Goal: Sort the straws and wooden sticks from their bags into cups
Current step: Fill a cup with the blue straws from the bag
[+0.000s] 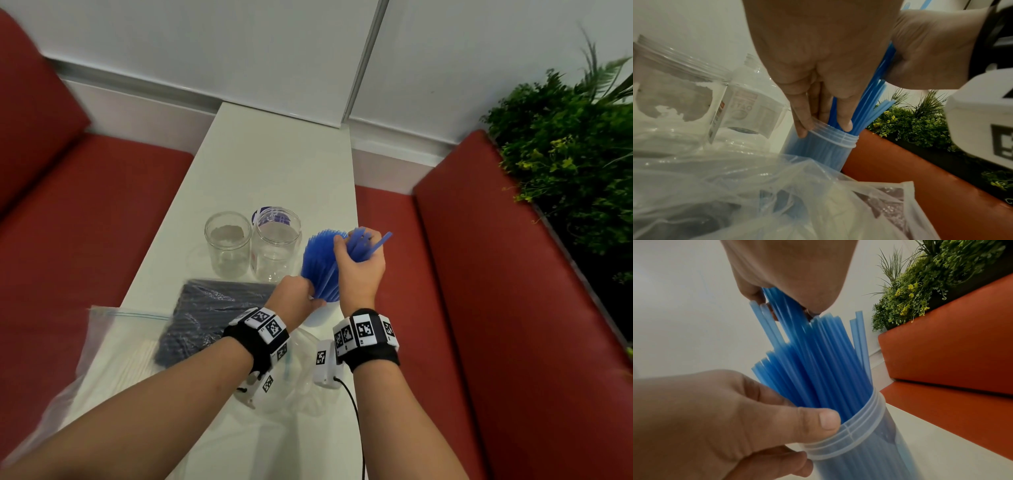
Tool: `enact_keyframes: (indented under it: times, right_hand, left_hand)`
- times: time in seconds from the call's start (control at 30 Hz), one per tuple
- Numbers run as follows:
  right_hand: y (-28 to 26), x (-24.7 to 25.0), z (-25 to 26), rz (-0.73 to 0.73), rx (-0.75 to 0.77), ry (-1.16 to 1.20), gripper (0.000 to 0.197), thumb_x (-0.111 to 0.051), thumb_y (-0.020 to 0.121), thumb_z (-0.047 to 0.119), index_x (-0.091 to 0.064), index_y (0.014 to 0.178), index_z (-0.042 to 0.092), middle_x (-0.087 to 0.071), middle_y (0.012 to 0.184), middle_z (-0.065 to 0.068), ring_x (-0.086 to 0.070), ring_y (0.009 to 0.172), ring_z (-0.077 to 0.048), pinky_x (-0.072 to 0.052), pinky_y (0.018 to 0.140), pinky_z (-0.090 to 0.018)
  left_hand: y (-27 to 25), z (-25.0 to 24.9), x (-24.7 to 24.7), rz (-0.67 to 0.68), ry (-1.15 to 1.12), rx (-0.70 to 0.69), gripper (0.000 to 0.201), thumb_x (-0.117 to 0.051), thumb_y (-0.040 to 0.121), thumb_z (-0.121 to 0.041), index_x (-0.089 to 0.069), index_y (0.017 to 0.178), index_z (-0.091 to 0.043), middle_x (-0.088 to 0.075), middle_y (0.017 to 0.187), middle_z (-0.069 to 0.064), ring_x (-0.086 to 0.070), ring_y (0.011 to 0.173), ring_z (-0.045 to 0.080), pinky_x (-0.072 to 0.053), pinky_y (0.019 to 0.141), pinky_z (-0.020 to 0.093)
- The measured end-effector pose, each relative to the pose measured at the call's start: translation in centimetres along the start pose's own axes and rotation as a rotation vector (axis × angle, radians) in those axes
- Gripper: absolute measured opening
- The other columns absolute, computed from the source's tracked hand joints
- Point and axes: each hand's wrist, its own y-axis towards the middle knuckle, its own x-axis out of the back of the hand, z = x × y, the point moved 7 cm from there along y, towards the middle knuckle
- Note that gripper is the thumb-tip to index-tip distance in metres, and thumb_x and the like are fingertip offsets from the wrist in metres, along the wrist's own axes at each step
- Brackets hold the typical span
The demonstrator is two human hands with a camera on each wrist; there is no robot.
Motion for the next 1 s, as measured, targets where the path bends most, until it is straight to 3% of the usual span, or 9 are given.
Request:
enact_keyframes:
  times: [0.1, 0.23, 0.33, 0.4, 0.5, 0.57, 0.7, 0.8, 1.0]
  right_hand:
    - [-0.2, 0.1, 1.2, -0.010, 0.053, -0.033, 0.026, -0.077, 0.088, 0.020, -0.064, 0.087, 0.042, -0.066, 0.079, 0.018, -0.064, 0.074, -0.004, -0.055, 0.070, -0.021]
    - [-0.1, 0.0, 2.7, -0.019, 0.161, -0.033, 0.006, -0.069, 0.094, 0.039, -0.064, 0.093, 0.041, -0.069, 0.089, 0.000, -0.068, 0.086, -0.026, -0.058, 0.082, -0.038]
    - [0.0, -0.4, 2.5, 0.025, 0.203, -0.115, 0.018, -0.052, 0.104, 0.044, -0.066, 0.096, 0.035, -0.069, 0.083, 0.008, -0.067, 0.083, -0.010, -0.055, 0.081, -0.027]
    - [-0.5, -1.0, 1.7, 0.110, 0.212, -0.258, 0.030, -0.044, 0.107, 0.043, -0.066, 0.092, 0.029, -0.067, 0.082, 0.013, -0.065, 0.084, -0.006, -0.053, 0.088, -0.033]
    - [-1.7, -1.5, 0.2, 0.209, 0.310, -0.600, 0.030, -0.044, 0.107, 0.040, -0.067, 0.091, 0.029, -0.065, 0.093, 0.016, -0.061, 0.097, -0.005, -0.031, 0.119, -0.044]
    - [-2.1, -1.4, -0.3, 0.220, 0.350, -0.814, 0.026, -0.052, 0.105, 0.039, -0.071, 0.119, 0.028, -0.063, 0.127, 0.009, -0.055, 0.126, -0.009, -0.004, 0.127, -0.039]
    - [-2.1, -1.2, 2.0, 0.221, 0.427, -0.715, 0.055, -0.067, 0.097, 0.034, -0.049, 0.149, 0.028, -0.049, 0.150, 0.008, -0.033, 0.148, -0.005, 0.008, 0.127, -0.039]
    - [-2.1, -2.3, 3.5, 0.185, 0.519, -0.845, 0.049, -0.048, 0.105, 0.043, -0.048, 0.151, 0.026, -0.041, 0.161, 0.003, -0.020, 0.157, -0.014, 0.004, 0.128, -0.048]
    - [-2.4, -3.2, -1.6, 0.460, 0.188, -1.374, 0.068, -0.019, 0.106, 0.062, -0.008, 0.165, 0.031, -0.002, 0.174, 0.005, 0.010, 0.159, -0.029, 0.009, 0.121, -0.067]
  left_hand:
    - [0.2, 0.1, -0.1, 0.000, 0.059, 0.019, 0.042, -0.064, 0.088, -0.033, -0.049, 0.055, -0.013, -0.054, 0.058, 0.004, -0.055, 0.064, 0.023, -0.044, 0.063, 0.030]
    - [0.1, 0.2, -0.1, 0.027, 0.052, 0.046, 0.030, -0.062, 0.091, -0.034, -0.068, 0.079, -0.007, -0.067, 0.078, 0.009, -0.061, 0.072, 0.022, -0.048, 0.070, 0.030]
    - [0.3, 0.2, -0.1, 0.023, 0.027, 0.040, 0.030, -0.065, 0.089, -0.035, -0.071, 0.087, -0.005, -0.070, 0.083, 0.010, -0.066, 0.080, 0.025, -0.053, 0.076, 0.033]
    - [0.3, 0.1, -0.1, 0.020, 0.021, 0.035, 0.030, -0.064, 0.089, -0.034, -0.071, 0.084, -0.004, -0.068, 0.079, 0.011, -0.065, 0.076, 0.025, -0.051, 0.072, 0.032]
    - [0.1, 0.3, 0.1, 0.022, 0.045, 0.035, 0.031, -0.058, 0.094, -0.030, -0.069, 0.085, -0.004, -0.065, 0.076, 0.010, -0.062, 0.073, 0.025, -0.047, 0.070, 0.031]
    - [0.0, 0.2, 0.3, 0.016, 0.050, 0.022, 0.031, -0.055, 0.095, -0.029, -0.070, 0.087, -0.003, -0.068, 0.082, 0.013, -0.062, 0.075, 0.027, -0.047, 0.072, 0.033]
    - [0.2, 0.1, 0.2, 0.036, 0.042, 0.023, 0.031, -0.055, 0.096, -0.027, -0.072, 0.096, -0.001, -0.071, 0.091, 0.015, -0.066, 0.086, 0.029, -0.052, 0.083, 0.037]
    - [0.1, 0.1, 0.4, 0.044, 0.021, 0.048, 0.029, -0.057, 0.095, -0.026, -0.069, 0.093, 0.001, -0.070, 0.091, 0.016, -0.066, 0.086, 0.030, -0.050, 0.077, 0.034]
    - [-0.9, -0.4, 1.4, 0.013, 0.035, 0.014, 0.025, -0.052, 0.096, -0.017, -0.070, 0.092, 0.000, -0.071, 0.090, 0.018, -0.066, 0.084, 0.033, -0.045, 0.070, 0.033]
